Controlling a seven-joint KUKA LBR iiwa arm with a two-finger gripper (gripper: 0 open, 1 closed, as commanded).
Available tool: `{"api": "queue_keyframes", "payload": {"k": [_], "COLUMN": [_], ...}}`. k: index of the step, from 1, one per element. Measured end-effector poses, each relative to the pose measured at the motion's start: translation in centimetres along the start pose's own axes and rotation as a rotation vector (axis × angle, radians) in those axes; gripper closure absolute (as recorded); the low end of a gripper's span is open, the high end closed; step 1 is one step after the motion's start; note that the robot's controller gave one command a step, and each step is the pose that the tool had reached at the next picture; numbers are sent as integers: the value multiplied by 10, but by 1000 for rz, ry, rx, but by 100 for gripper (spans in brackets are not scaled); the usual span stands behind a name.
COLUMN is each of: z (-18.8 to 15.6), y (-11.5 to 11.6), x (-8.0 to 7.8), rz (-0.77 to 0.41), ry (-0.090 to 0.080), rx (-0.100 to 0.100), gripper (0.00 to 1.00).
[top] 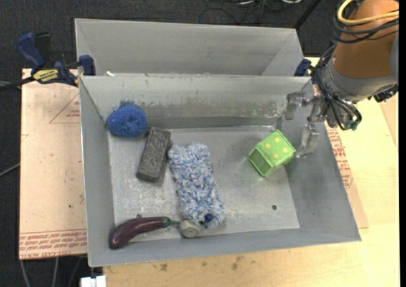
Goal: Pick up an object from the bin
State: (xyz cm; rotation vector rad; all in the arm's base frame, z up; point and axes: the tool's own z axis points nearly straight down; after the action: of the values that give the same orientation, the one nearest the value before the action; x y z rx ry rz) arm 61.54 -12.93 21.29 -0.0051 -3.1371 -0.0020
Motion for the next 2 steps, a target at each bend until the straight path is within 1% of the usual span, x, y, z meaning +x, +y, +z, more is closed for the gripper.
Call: {"api": "queue_keyframes", "payload": {"k": [1, 2], "z": [-5, 51], "y": [1, -3], "x": [-1, -14], "rz": [-3, -155], "ry": [-7, -9], "rx": [1, 2], "gripper": [0, 0]}}
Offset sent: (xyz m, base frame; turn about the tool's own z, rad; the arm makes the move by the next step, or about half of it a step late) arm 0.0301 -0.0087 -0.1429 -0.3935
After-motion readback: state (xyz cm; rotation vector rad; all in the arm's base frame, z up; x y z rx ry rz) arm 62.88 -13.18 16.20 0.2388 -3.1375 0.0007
